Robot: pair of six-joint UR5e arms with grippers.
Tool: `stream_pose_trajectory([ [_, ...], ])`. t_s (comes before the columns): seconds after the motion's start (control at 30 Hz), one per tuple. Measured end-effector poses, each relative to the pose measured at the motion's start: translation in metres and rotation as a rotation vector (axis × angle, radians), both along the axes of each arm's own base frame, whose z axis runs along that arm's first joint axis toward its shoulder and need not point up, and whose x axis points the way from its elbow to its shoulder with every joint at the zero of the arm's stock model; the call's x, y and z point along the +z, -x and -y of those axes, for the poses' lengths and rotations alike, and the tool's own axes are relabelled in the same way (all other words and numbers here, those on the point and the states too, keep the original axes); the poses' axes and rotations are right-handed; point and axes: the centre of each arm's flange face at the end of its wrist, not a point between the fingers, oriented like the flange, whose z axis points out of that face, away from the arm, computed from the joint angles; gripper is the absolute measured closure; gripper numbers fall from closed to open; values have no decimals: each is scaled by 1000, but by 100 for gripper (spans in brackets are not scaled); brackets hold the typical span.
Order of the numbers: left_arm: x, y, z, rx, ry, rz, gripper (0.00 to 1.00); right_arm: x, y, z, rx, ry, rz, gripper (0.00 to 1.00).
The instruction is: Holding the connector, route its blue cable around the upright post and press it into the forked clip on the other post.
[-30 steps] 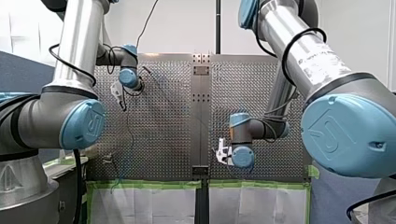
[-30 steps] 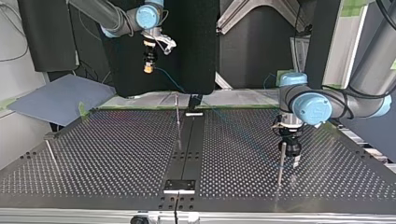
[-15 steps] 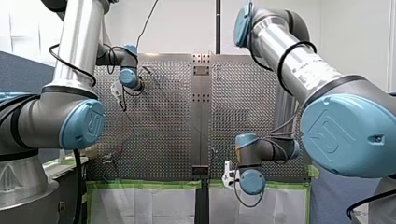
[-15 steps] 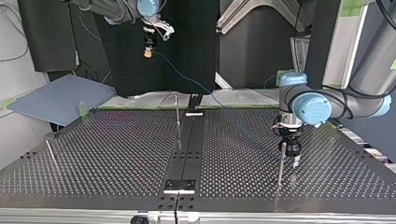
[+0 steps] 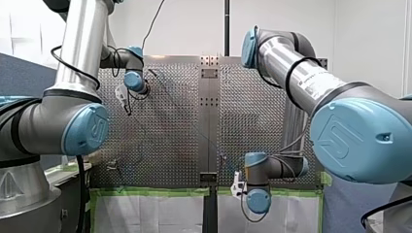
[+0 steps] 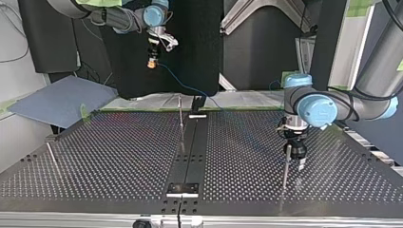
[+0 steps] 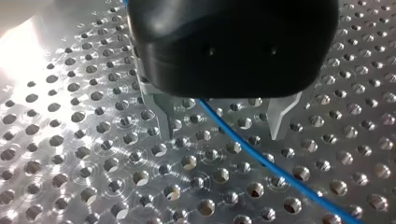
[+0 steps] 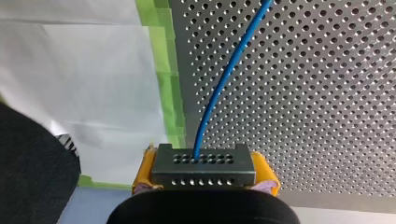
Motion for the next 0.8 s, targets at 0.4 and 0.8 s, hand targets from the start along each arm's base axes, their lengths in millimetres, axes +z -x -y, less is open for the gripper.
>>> stream_pose_trajectory([
  [0.4, 0, 0, -4, 37, -17, -2, 0, -36, -7, 30, -21, 80, 35, 100],
  [0.8, -1, 2, -3, 48, -33, -15, 0, -79, 0, 34, -32, 119, 56, 100],
])
